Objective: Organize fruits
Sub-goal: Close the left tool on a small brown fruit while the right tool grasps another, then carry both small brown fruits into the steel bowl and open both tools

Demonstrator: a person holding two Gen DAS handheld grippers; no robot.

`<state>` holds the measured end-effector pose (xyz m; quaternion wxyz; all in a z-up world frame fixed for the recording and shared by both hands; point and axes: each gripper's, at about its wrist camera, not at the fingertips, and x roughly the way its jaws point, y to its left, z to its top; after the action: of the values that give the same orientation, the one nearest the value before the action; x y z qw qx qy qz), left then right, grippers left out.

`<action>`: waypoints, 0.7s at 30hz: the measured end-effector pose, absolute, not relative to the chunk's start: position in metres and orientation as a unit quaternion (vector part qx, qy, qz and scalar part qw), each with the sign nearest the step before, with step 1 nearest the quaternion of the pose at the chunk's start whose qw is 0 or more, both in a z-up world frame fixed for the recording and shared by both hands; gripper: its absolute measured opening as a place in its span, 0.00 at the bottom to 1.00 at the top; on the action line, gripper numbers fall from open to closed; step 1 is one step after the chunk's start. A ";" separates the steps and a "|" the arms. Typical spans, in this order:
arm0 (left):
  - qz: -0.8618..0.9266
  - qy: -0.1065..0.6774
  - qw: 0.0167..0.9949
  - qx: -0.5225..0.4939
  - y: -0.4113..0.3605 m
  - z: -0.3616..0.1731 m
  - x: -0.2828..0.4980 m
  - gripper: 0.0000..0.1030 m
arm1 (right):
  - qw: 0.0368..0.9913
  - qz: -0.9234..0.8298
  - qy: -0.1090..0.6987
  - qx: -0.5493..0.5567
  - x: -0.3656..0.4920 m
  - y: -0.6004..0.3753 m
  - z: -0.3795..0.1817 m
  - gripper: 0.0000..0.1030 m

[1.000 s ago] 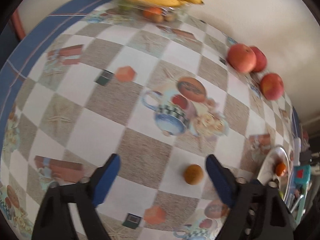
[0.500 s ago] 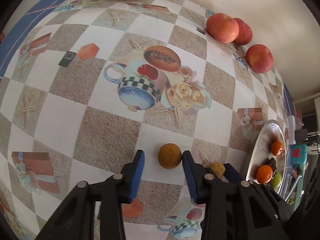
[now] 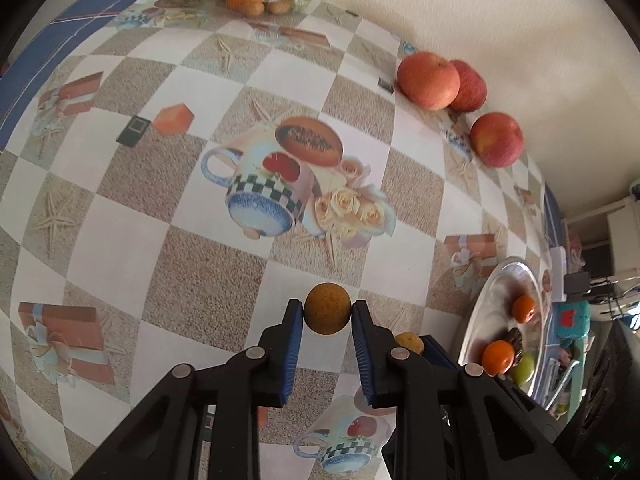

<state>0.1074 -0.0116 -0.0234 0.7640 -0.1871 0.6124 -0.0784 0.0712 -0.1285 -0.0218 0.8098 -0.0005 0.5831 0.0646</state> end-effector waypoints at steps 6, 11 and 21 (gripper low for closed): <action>-0.076 0.603 0.766 -0.209 0.000 -0.015 0.108 0.26 | 0.818 0.067 0.571 0.011 0.069 -0.129 -0.008 0.25; -0.069 0.594 0.770 -0.222 0.008 -0.009 0.108 0.26 | 0.829 0.065 0.555 0.023 0.066 -0.129 0.005 0.25; -0.070 0.568 0.792 -0.215 0.006 0.013 0.101 0.26 | 0.834 -0.005 0.540 0.112 0.051 -0.167 0.028 0.25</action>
<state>0.1012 0.0057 0.0133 0.7915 -0.2147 0.5679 -0.0700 0.0507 -0.1667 0.0281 0.8339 0.1118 0.5405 -0.0049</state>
